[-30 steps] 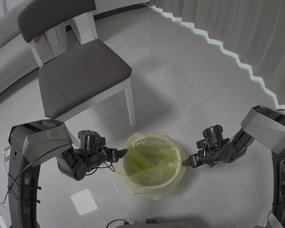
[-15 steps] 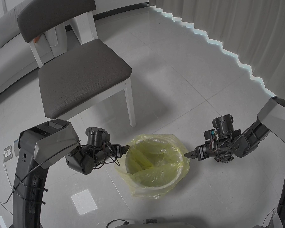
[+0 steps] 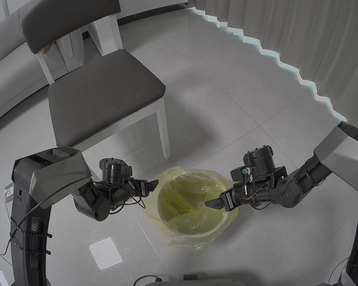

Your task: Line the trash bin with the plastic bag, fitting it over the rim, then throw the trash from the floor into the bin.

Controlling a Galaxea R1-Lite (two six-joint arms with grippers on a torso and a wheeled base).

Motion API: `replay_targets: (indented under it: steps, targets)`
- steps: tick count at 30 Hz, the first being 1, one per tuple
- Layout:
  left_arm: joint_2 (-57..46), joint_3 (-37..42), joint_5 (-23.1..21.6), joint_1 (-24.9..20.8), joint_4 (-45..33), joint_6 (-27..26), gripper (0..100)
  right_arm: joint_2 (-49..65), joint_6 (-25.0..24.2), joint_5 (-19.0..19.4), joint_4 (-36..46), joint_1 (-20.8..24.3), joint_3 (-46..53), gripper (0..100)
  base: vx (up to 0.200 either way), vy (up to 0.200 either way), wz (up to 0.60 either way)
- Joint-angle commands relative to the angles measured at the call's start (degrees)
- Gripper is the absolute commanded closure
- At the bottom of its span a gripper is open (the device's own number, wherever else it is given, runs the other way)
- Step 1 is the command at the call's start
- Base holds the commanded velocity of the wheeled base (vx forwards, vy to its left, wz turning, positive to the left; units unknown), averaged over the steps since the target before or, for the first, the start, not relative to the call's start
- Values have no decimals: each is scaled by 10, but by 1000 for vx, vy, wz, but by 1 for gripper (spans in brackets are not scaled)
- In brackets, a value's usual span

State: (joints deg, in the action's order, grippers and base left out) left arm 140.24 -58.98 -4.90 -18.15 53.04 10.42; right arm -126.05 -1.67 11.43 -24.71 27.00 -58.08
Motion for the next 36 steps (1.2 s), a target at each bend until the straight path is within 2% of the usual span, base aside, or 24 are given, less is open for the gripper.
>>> replay_targets:
  steps: [1,12,19,20,28,36]
  targets:
    - [-34,35,0,1,21,0,0,-48,1,0,0,25,-34,0,0,0,0]
    - [-42,41,0,0,23,1,0,-116,4,2,0,28,-73,0,0,0,0]
    - [-37,45,0,0,40,2,0,-120,17,2,1,32,-71,0,0,0,0]
    - [-37,47,-1,0,44,1,0,-119,18,2,1,32,-71,100,0,0,0]
    - [-30,48,-1,0,51,2,0,-87,18,0,3,39,-34,100,0,0,0]
    - [-28,49,-1,-8,54,2,0,-40,19,1,-2,80,39,100,0,0,0]
